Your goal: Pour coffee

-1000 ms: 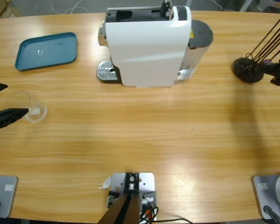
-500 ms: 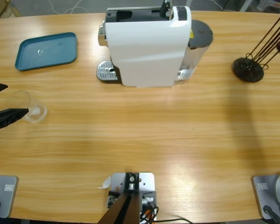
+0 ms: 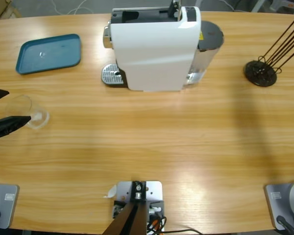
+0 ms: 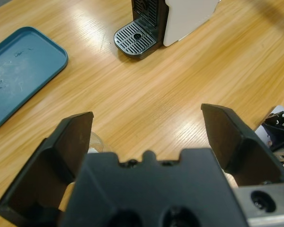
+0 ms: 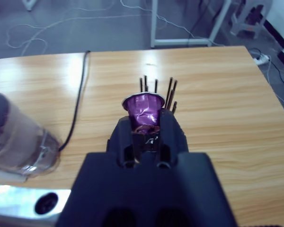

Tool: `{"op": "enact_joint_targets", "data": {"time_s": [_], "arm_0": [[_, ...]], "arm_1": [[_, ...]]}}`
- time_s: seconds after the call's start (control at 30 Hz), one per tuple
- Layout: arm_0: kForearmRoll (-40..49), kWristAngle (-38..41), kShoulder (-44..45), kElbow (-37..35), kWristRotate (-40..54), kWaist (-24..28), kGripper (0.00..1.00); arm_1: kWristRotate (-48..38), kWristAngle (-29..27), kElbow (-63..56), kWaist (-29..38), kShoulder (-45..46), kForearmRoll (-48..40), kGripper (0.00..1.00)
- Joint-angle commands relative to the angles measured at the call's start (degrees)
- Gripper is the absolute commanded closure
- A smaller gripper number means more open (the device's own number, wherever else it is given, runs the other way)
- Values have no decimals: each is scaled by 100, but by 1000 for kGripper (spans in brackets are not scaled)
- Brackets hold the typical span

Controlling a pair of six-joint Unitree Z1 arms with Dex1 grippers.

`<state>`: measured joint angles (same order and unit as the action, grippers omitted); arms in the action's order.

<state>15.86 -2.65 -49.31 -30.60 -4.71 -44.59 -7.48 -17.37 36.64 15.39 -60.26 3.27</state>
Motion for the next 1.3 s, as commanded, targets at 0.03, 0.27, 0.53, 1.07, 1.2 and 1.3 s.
{"op": "enact_joint_targets", "data": {"time_s": [0.03,0.27,0.53,1.07,1.2,1.3], "arm_0": [[31,62,132,230,-87,64,18],[31,71,124,230,-82,64,18],[-4,71,106,265,-89,64,18],[-57,256,9,318,-82,64,18],[-57,256,13,318,-82,64,18],[-53,256,25,318,-82,64,18]], "arm_1": [[507,974,266,555,599,283,1000],[1725,3166,730,1546,-269,341,1000],[2515,3730,1868,2732,-1561,397,1000],[4021,4066,4492,2806,-3941,1185,1000],[4283,4209,4522,2465,-4094,1139,1000],[4299,4300,4548,2323,-4265,1079,1000]]}}
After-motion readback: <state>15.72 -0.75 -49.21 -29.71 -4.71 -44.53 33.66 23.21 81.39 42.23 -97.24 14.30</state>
